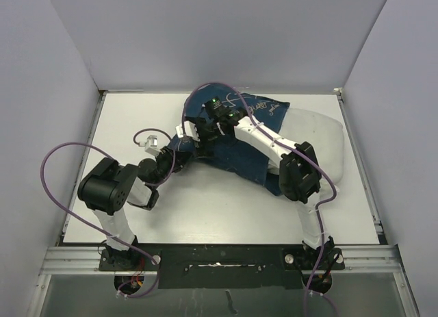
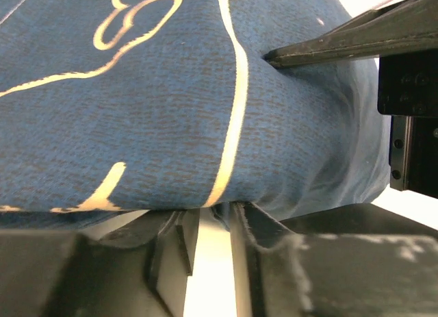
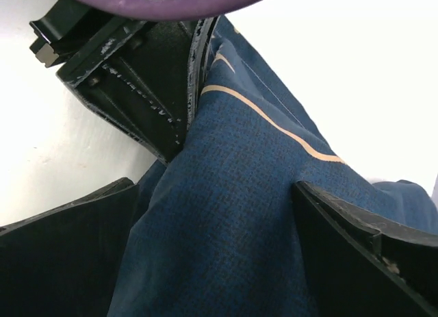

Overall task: Put the pillow into the pillowcase
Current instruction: Stuff the pillow into the pillowcase.

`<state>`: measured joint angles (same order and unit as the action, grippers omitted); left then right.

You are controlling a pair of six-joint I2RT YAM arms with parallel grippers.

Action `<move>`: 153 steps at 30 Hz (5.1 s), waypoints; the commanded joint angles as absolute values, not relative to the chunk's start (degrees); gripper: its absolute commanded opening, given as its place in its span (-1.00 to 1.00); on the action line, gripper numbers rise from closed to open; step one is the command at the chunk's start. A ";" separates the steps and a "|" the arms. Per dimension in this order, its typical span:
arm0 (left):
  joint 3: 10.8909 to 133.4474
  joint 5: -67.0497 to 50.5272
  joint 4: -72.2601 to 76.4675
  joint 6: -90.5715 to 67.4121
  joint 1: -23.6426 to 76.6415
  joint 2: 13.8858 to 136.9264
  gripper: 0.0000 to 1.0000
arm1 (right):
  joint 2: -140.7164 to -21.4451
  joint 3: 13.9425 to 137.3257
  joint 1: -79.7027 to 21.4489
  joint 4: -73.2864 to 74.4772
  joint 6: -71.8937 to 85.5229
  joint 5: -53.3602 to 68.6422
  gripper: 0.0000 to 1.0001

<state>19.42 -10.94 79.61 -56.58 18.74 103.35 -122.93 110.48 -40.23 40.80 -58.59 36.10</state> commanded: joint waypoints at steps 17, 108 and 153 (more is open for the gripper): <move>23.94 -26.50 84.50 -54.89 15.56 99.46 -1.00 | -130.41 118.75 -39.76 26.48 -50.48 11.25 -1.00; 37.08 -16.97 56.75 -57.04 13.11 108.01 0.37 | -129.79 128.41 -34.15 37.69 -51.49 30.43 0.96; 55.81 -27.46 73.87 -64.62 24.83 120.06 -1.00 | -146.74 133.56 -29.61 22.96 -44.48 -0.86 0.26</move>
